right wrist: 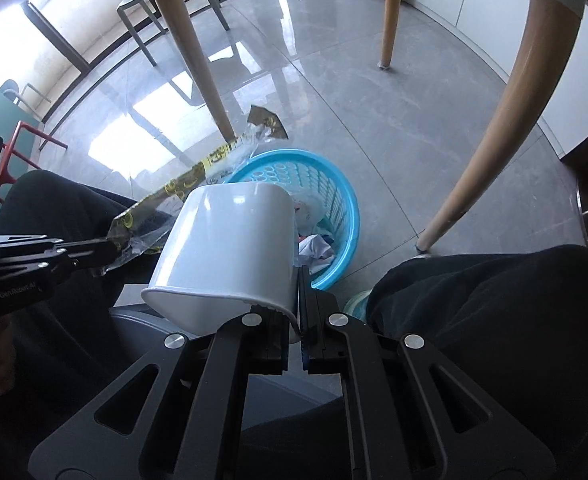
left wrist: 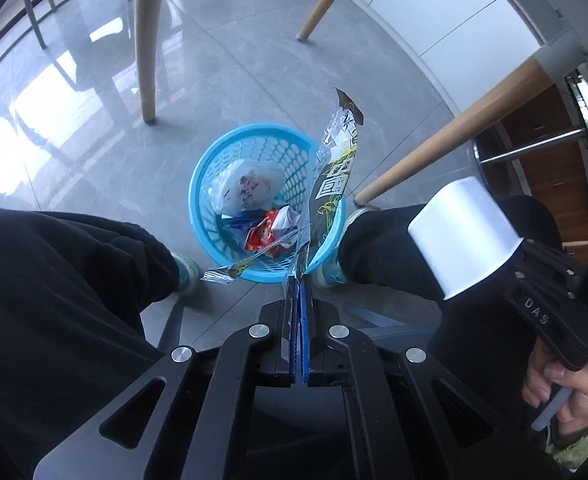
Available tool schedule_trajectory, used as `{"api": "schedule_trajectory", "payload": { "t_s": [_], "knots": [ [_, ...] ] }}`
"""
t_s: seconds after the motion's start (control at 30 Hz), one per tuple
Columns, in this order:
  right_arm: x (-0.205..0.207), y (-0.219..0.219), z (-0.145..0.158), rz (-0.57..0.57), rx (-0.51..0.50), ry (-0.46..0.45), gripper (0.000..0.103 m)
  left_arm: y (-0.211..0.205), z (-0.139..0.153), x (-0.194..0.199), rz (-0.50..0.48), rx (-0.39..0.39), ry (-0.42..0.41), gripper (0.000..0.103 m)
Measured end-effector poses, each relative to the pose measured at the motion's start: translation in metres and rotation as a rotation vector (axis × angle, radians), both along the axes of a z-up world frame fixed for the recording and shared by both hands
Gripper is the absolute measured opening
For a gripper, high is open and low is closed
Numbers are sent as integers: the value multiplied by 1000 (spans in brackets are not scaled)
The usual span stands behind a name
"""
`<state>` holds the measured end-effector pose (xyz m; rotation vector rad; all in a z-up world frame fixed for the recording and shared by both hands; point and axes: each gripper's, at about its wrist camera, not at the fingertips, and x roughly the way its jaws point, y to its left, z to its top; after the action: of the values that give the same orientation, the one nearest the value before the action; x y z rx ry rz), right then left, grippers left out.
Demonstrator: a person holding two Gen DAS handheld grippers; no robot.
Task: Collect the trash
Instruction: 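Carry the wrapper and white cup down over the blue wastebasket, then open both tools to drop the wrapper and cup into the wastebasket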
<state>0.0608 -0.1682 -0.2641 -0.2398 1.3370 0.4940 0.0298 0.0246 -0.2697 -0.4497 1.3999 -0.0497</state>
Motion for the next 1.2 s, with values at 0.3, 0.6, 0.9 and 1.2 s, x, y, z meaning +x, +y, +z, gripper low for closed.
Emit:
{"api": "schedule_trajectory", "payload": {
  "t_s": [0.3, 0.6, 0.9, 1.2],
  "knots": [
    [24, 24, -48, 23, -39, 120, 3, 15, -39, 22, 90, -63, 110, 0],
    [41, 37, -93, -8, -43, 240, 3, 14, -64, 37, 137, -75, 153, 0],
    [61, 36, -141, -79, -53, 349, 4, 17, -87, 57, 176, -94, 194, 0],
    [75, 39, -182, -115, -92, 408, 4, 18, -130, 79, 180, -61, 287, 0]
  ]
}}
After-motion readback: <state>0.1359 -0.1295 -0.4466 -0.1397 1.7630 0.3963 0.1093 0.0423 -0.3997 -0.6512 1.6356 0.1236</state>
